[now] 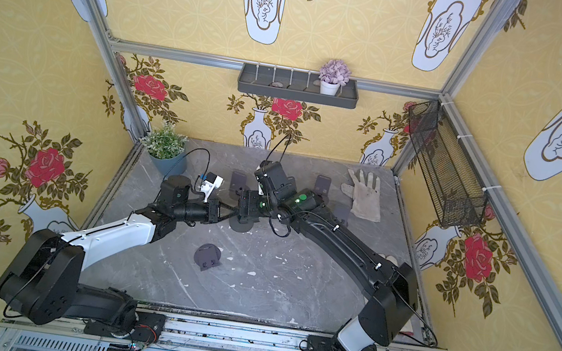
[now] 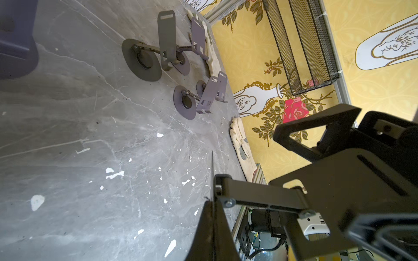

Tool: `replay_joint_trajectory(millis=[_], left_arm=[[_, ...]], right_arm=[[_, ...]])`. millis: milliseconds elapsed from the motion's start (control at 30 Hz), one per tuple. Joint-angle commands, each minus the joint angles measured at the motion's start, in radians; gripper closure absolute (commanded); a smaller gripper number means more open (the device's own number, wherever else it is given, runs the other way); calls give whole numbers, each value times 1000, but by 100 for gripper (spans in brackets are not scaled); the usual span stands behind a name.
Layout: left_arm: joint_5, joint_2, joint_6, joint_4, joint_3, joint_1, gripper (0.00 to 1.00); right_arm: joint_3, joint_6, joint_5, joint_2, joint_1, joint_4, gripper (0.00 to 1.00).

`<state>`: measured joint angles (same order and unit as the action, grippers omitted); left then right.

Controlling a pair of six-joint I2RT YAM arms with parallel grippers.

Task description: Open the phone stand

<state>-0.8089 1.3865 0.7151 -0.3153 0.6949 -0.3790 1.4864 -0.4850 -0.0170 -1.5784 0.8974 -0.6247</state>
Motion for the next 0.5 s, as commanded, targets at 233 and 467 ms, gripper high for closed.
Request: replay_joint_trajectory(millis=[233,467], left_arm=[[-39,17,57,-121,-20,2,95],[-35,2,41,-105,-13,2,80]], right_arm=[[15,23,42,-25,12,20,53],[56,26,63,-45,-3,-16,56]])
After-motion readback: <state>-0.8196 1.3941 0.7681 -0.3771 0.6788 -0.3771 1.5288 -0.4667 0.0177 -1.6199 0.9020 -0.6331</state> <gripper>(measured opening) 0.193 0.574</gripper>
